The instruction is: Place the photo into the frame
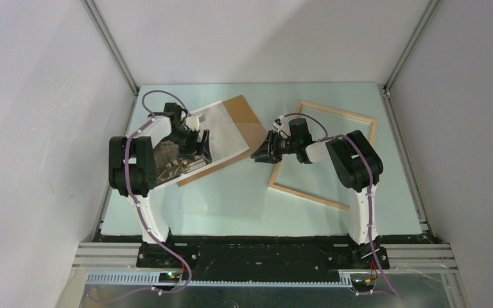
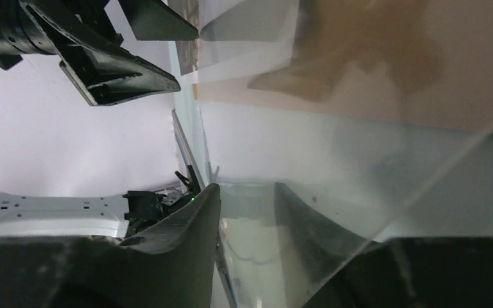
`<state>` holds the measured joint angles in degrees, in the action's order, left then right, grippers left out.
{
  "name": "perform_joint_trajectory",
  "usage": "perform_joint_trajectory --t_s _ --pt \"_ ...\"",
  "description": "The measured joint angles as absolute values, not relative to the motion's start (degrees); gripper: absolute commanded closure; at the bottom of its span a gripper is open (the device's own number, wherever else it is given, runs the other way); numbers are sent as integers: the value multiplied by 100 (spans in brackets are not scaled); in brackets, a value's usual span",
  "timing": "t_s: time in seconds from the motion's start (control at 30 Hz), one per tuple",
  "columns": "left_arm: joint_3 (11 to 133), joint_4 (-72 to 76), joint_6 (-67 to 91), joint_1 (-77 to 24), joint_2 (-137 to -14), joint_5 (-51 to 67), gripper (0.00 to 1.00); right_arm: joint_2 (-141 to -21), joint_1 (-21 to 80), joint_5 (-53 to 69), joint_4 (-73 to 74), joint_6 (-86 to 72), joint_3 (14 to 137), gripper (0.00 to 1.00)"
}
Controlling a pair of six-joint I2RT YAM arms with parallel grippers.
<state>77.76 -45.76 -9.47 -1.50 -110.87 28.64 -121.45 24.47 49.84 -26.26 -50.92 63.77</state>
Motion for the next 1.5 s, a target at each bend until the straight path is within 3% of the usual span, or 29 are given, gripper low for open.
perform_joint_trajectory --t_s 0.17,0.27,0.93,1.5 --pt "7765 -4576 -965 -150 -11076 2875 6 -12143 2331 5006 -2429 -4897 6377 91" --pt "7738 -4580 -1007 -150 -10991 2873 2 -12116 2209 5046 -2349 -4827 6375 100" --pt "8093 -4543 -1061 -60 -9795 3382 0 -10099 1520 5839 -1688 -4383 6372 100" --pt "8969 -4466 -1103 -97 -9638 5238 0 -8538 1168 6667 -1490 -4167 6366 100"
